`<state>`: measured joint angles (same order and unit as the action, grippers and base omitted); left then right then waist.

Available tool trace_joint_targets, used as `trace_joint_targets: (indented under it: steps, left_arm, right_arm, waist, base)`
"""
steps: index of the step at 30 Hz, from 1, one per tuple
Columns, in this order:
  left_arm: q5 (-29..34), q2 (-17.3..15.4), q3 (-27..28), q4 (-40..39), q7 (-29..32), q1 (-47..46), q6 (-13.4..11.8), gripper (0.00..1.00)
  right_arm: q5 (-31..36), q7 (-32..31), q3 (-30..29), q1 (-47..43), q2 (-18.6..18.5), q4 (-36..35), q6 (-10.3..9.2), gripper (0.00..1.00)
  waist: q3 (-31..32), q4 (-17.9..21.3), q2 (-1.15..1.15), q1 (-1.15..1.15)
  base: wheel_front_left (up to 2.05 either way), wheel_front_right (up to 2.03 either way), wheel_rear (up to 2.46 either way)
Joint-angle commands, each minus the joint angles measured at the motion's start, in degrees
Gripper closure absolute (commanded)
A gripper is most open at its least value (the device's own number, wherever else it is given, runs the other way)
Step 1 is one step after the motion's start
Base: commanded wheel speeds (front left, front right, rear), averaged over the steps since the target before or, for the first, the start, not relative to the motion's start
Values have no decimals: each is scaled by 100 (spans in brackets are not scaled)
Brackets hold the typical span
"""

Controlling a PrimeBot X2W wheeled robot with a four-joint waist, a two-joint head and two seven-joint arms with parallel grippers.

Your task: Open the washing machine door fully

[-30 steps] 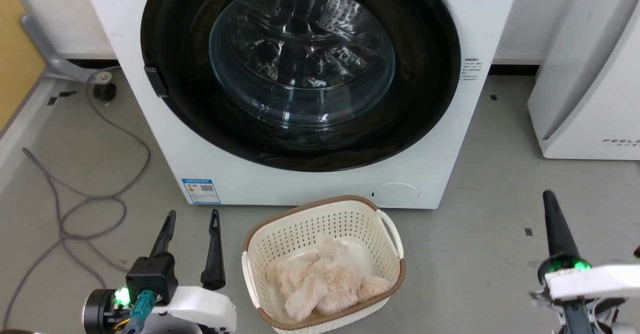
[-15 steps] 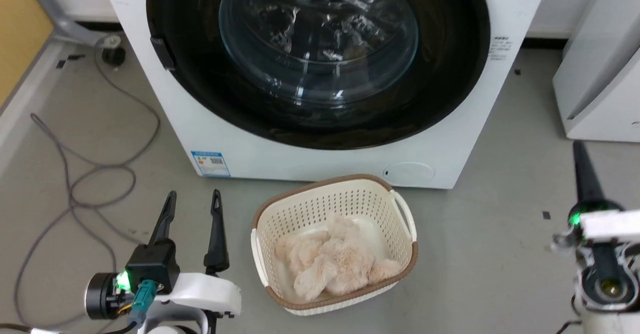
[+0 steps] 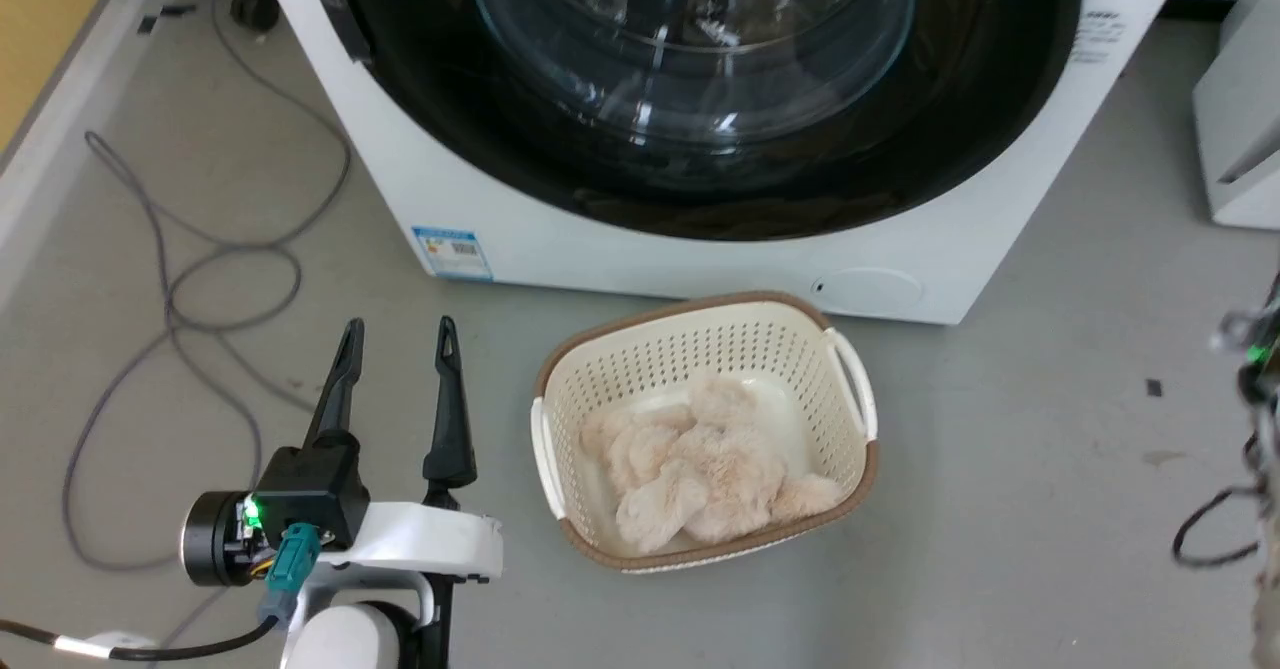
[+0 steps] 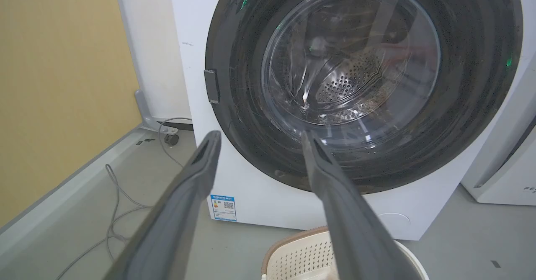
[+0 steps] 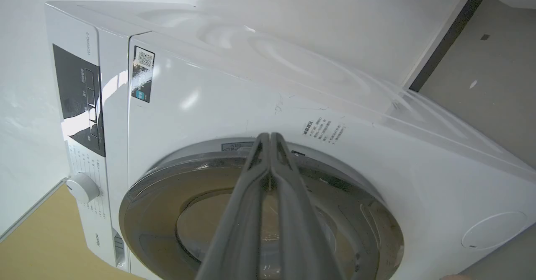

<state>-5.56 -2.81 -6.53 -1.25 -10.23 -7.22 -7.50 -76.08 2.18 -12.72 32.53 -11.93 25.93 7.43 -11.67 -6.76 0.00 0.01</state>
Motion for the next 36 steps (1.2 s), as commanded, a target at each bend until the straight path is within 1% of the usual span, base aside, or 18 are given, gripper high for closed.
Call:
trace_joint_targets:
  steps: [1,5,6,20,26,30,36]
  left_arm:
    - [-31,-6,-29,-34,-62,-115,-49,0]
    - [-58,-6,-109,-55,-110,-240,-90,0]
    - [-74,-6,-153,-71,-146,-333,-119,0]
    - [-221,-7,-371,-122,-313,-647,-312,0]
    - [-287,-7,-458,-150,-385,-736,-400,0]
    - [-330,-7,-505,-154,-433,-803,-446,0]
    - [-339,-7,-531,-138,-476,-872,-476,0]
  right_arm:
    - [-198,42,-31,304,-114,165,4,100]
    - [-342,35,50,877,-317,541,5,100]
    - [-430,4,152,1285,-443,809,5,100]
    - [-810,-242,685,2743,-858,1883,5,100]
    - [-1102,-540,882,3131,-946,2219,5,100]
    - [-1350,-598,916,3325,-978,2441,5,100]
    - [-1553,-1160,1154,3369,-959,2517,6,100]
  waist:
    - [-126,-82,0,-1]
    - [-327,-179,0,-1]
    - [-474,-248,0,-1]
    - [-922,-583,0,-1]
    - [-1098,-719,0,-1]
    - [-1215,-786,0,-1]
    - [-1272,-827,0,-1]
  base:
    - [0,0,0]
    - [0,0,0]
    - [0,0,0]
    - [0,0,0]
    - [0,0,0]
    - [0,0,0]
    - [0,0,0]
